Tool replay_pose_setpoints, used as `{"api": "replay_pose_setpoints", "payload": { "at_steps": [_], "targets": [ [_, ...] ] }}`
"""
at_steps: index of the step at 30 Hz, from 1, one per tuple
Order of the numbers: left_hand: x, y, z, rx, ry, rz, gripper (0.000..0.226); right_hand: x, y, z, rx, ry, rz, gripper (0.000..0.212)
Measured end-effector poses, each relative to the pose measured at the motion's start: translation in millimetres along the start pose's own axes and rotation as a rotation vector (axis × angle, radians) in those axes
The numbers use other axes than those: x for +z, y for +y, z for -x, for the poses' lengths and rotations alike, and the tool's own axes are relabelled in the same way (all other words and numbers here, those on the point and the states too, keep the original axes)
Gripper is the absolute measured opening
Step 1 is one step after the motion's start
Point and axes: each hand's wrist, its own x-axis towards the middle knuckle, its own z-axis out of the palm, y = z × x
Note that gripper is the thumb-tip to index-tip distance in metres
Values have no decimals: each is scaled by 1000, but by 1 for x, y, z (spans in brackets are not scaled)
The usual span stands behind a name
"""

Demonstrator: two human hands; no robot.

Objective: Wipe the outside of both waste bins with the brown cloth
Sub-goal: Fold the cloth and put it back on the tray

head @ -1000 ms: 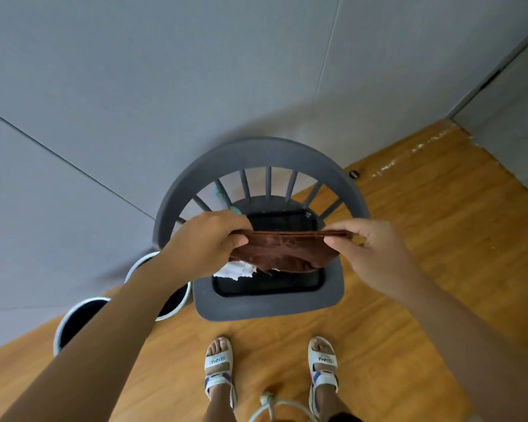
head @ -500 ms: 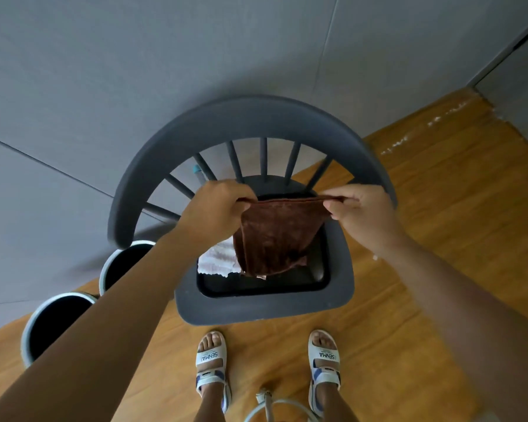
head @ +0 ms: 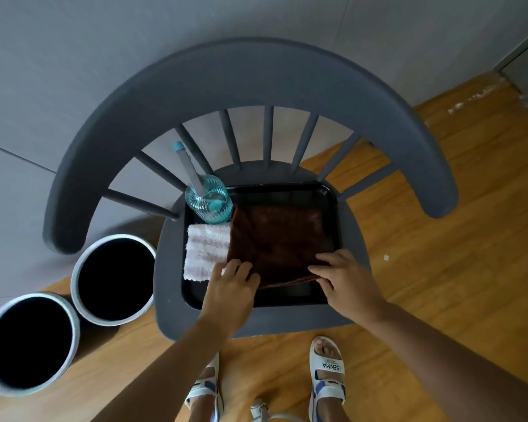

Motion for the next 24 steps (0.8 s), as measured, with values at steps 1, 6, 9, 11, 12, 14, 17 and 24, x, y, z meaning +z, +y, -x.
{"api": "replay_pose_setpoints", "payload": {
  "at_steps": [1, 6, 9, 11, 12, 14, 17, 24],
  "targets": [
    [4, 1, -1, -8, 18, -14, 32, 2, -1, -1, -22, 0, 39, 43],
    [11, 0, -13, 53, 110, -66, 35, 4, -11, -12, -121, -52, 228, 62],
    [8, -5, -16, 108, 107, -40, 32, 5, -21, -19, -9, -36, 92, 69],
    [1, -8, -19, 81, 148, 70, 30, 7, -22, -28, 27, 65, 3, 51],
    [-3, -11, -24, 65, 183, 103, 29, 6, -20, -34, 29, 140, -18, 34],
    [-14, -16, -41, 58, 238, 104, 24, 3, -15, -49, 37, 256, -29, 8],
    [-35, -20, -77, 16, 174, -2, 59, -11, -8, -78, 114, 209, 12, 37],
    [-58, -22, -140, -178, -173, -165, 65, -26, -2, -113, 286, -69, -21, 50]
  ]
}}
